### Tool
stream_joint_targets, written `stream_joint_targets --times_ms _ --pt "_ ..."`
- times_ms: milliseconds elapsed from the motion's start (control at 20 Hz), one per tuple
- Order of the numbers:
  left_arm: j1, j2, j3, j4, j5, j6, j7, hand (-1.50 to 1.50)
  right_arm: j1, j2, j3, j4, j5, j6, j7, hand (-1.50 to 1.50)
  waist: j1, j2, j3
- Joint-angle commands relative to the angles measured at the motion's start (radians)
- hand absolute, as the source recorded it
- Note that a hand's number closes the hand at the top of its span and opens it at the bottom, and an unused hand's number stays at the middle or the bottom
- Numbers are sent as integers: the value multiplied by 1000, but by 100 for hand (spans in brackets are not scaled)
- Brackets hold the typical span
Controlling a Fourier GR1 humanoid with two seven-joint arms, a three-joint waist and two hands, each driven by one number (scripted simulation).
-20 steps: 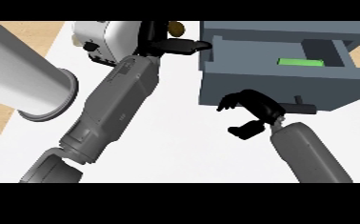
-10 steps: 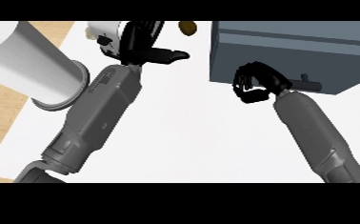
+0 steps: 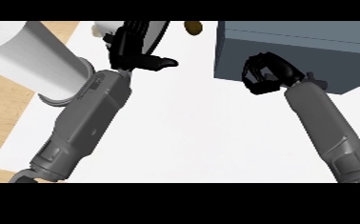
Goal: Pick up the cup, place it into the drawer and close the drawer
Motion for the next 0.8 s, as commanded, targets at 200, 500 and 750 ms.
stream_joint_targets --times_ms 200,500,750 --pt "41 28 -8 -35 5 -52 12 -150 -164 -118 -107 39 -36 -38 76 150 62 22 -5" --pt "78 22 -8 -51 22 -82 14 -150 -149 -154 -128 -1 -78 32 80 150 77 26 -6" --pt "67 23 -8 -66 19 -81 13 -150 -136 -168 -131 -26 -95 66 97 150 69 27 -6"
